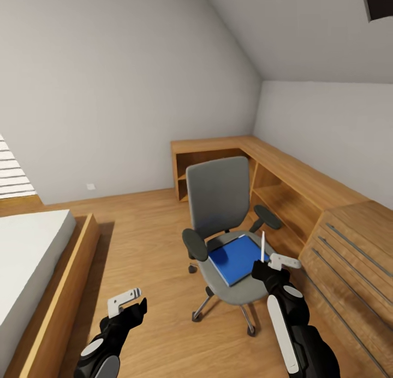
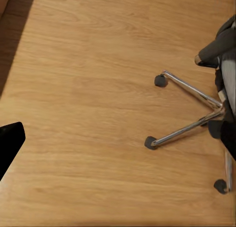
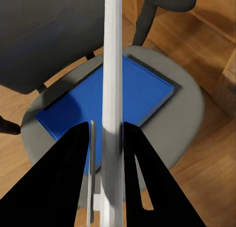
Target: In the bedroom, organize the workspace by keeping the computer under the desk, ensuring the monitor is on the desk, placing the keyboard on the desk next to the monitor, placing the mouse on the desk next to the keyboard, moving the folder from the swivel chair onto the desk next to the mouse, stacking the notebook on top of the folder with the pen on top of the notebook, and positioning the swivel chair next to the desk.
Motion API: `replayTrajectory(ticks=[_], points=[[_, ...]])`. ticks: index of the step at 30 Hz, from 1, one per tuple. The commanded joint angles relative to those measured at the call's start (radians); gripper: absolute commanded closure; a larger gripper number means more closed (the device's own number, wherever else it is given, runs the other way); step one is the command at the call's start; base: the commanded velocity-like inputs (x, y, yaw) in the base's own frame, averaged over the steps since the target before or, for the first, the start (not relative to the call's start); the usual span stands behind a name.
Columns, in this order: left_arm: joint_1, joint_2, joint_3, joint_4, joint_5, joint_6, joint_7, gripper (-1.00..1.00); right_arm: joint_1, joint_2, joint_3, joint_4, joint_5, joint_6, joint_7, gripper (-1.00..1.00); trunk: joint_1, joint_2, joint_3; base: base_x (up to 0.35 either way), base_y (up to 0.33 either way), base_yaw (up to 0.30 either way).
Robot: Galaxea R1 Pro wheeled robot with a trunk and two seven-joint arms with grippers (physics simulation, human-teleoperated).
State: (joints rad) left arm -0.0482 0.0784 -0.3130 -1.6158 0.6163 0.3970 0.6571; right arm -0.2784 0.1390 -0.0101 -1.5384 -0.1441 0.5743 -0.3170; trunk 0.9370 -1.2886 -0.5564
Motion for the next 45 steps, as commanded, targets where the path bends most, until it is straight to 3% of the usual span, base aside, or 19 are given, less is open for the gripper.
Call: replayTrajectory(ticks=[1,10,28,32,35,45], points=[[-0.001,0.001,-0.008,-0.001,0.007,0.002,0.009,-1.0,-0.001,0.001,-0.002,-0.001,-0.011,0.003,-0.008,1.0,-0.004,0.007,0.002,0.0,0.0,-0.127],[-0.001,0.0,-0.061,0.001,0.009,0.003,0.009,-1.0,-0.001,0.001,-0.009,0.0,-0.011,0.002,-0.008,1.0,-0.038,0.07,0.03,0.0,0.0,-0.219],[-0.001,0.0,-0.074,0.008,0.009,0.005,0.009,-1.0,-0.001,0.002,-0.062,0.001,-0.011,0.002,-0.007,1.0,-0.107,0.196,0.087,0.0,0.0,-0.262],[-0.001,0.001,-0.089,0.008,0.005,0.004,0.009,-1.0,-0.001,0.001,-0.072,0.001,-0.011,0.002,-0.007,1.0,-0.107,0.196,0.087,0.0,0.0,-0.271],[-0.001,0.004,-0.13,0.008,0.006,0.004,0.008,-1.0,-0.001,0.001,-0.104,0.001,-0.012,0.002,-0.007,1.0,-0.107,0.196,0.087,0.0,0.0,-0.284],[-0.001,0.006,-0.148,0.008,0.005,0.005,0.007,-1.0,-0.001,0.0,-0.129,0.004,-0.011,0.002,-0.006,1.0,-0.107,0.196,0.087,0.0,-0.191,-0.29]])
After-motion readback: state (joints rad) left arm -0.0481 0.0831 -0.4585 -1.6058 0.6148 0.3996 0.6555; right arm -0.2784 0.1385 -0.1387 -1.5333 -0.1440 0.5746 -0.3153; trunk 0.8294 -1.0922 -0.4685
